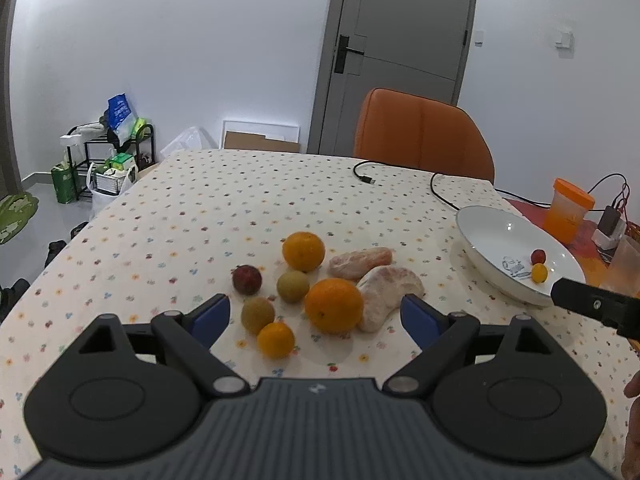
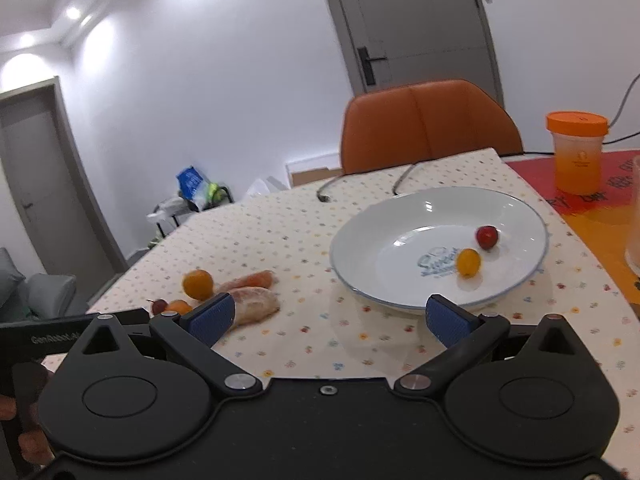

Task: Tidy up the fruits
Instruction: 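Move both open grippers back to the fruit cluster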

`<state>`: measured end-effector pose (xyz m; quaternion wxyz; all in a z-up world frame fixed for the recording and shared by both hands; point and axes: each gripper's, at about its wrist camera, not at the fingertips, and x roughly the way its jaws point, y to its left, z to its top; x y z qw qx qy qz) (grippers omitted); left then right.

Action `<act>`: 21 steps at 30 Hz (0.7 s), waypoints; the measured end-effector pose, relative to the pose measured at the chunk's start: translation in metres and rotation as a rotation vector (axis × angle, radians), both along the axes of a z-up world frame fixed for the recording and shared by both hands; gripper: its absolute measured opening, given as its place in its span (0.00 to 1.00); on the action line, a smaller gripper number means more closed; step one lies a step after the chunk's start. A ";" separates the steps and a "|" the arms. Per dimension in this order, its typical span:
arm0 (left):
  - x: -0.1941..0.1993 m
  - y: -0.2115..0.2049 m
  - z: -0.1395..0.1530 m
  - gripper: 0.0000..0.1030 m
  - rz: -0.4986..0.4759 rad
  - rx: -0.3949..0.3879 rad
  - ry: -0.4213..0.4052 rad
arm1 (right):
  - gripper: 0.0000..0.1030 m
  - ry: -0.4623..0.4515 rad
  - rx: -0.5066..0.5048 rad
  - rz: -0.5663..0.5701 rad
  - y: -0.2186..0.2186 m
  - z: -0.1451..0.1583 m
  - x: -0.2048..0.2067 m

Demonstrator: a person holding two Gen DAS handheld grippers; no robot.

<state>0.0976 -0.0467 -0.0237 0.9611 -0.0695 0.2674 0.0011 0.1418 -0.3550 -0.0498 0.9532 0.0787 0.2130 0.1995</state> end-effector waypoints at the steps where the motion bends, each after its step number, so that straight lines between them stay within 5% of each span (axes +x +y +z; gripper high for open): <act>1: -0.001 0.001 -0.001 0.88 0.006 0.002 -0.001 | 1.00 -0.004 -0.005 0.006 0.003 0.000 0.000; 8: -0.003 0.012 -0.012 0.83 0.050 -0.017 0.016 | 1.00 0.013 -0.022 0.036 0.015 -0.002 0.006; 21: 0.004 0.026 -0.025 0.55 0.096 -0.043 0.036 | 1.00 0.063 -0.071 0.108 0.044 -0.016 0.017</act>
